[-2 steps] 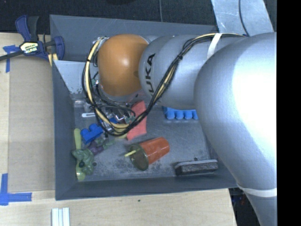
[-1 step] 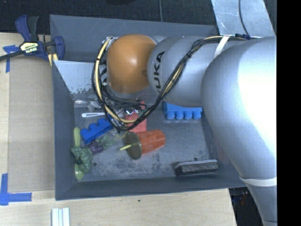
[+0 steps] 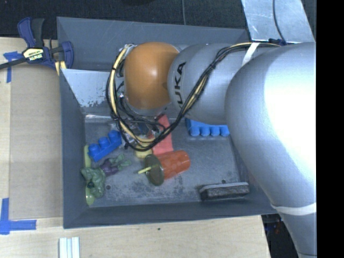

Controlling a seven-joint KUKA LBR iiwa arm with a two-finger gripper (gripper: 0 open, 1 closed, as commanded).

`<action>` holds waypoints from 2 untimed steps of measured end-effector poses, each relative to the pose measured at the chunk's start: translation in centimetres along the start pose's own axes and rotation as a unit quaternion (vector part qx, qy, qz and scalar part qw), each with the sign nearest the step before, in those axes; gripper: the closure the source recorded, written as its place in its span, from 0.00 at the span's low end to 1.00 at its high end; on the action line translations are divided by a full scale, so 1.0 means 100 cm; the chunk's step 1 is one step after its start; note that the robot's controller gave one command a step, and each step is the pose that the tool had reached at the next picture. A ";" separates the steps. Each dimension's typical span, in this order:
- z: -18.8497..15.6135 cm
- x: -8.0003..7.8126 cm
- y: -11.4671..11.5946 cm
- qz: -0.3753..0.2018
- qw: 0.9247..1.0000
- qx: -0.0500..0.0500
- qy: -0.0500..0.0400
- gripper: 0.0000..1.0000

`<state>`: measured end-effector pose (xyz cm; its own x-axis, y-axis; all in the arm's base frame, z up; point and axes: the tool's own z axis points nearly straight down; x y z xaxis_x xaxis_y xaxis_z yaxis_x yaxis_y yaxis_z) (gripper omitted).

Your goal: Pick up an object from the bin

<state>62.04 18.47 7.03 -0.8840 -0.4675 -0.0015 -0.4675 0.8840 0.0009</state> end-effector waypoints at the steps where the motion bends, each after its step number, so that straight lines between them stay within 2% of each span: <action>1: -0.001 0.000 0.001 0.000 1.000 0.000 0.000 1.00; 2: -0.014 0.003 0.002 0.000 1.000 -0.001 0.004 1.00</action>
Offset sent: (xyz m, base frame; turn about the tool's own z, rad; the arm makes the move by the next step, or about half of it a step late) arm -0.0003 0.0008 0.0734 -0.0003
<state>61.70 18.47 8.47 -0.8837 -0.4680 0.0066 -0.4680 0.8837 0.0037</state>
